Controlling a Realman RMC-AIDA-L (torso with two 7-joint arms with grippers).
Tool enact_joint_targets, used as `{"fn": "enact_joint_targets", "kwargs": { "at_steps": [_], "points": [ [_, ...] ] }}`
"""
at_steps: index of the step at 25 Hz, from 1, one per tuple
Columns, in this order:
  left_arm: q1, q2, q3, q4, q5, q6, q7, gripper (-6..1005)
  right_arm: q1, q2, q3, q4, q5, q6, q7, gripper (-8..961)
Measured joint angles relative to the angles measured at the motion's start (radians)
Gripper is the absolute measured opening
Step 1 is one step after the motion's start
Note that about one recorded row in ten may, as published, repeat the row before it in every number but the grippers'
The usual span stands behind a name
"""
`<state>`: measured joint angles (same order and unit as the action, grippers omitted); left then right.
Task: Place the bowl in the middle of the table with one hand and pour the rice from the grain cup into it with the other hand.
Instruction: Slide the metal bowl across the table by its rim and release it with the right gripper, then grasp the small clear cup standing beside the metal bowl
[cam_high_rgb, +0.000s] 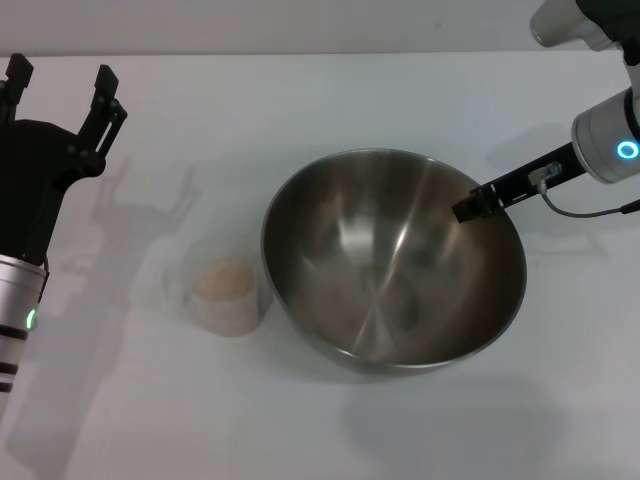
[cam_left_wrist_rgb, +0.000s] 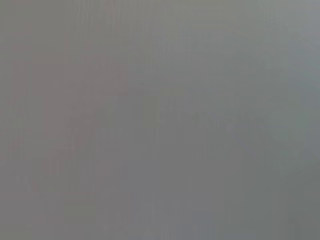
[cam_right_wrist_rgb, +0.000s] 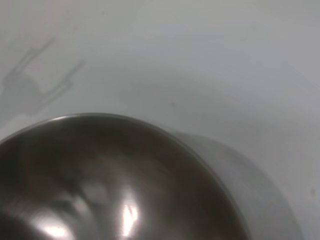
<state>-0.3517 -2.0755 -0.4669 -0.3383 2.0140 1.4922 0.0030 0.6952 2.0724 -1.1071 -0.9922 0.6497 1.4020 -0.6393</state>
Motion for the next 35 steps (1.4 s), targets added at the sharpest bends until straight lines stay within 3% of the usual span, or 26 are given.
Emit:
{"fn": "enact_joint_targets", "kwargs": {
  "at_steps": [16,22,26,28,30,32,33,34,35],
  "points": [
    [0.014,0.000,0.004,-0.006,0.000,0.024,0.000,853,-0.067,0.003,0.008,-0.198,0.081,0.022,-0.004,311],
    [0.024,0.000,0.004,-0.006,0.000,0.037,0.001,852,-0.103,0.005,-0.001,-0.327,0.127,-0.062,-0.054,409],
    [0.029,0.000,0.001,-0.007,0.000,0.040,0.002,852,-0.130,0.008,-0.056,-0.371,0.129,-0.212,-0.123,523],
    [0.030,0.000,0.000,-0.007,0.000,0.042,0.002,852,-0.177,0.009,-0.162,-0.407,0.120,-0.387,-0.155,588],
    [0.030,0.000,0.000,-0.007,0.000,0.042,0.002,852,-0.195,0.009,-0.201,-0.419,0.115,-0.448,-0.162,588],
    [0.030,0.000,-0.001,-0.007,0.000,0.043,0.003,852,-0.241,0.009,-0.289,-0.449,0.093,-0.586,-0.174,587],
    [0.030,0.000,-0.001,-0.008,-0.001,0.043,0.003,852,-0.293,0.010,-0.377,-0.477,0.061,-0.734,-0.179,587],
    [0.030,0.000,-0.001,-0.008,-0.002,0.043,0.003,852,-0.293,0.010,-0.377,-0.477,0.061,-0.734,-0.179,587],
    [0.030,-0.001,-0.001,-0.008,-0.003,0.043,0.002,851,-0.322,0.010,-0.422,-0.489,0.042,-0.828,-0.180,587]
  ]
}}
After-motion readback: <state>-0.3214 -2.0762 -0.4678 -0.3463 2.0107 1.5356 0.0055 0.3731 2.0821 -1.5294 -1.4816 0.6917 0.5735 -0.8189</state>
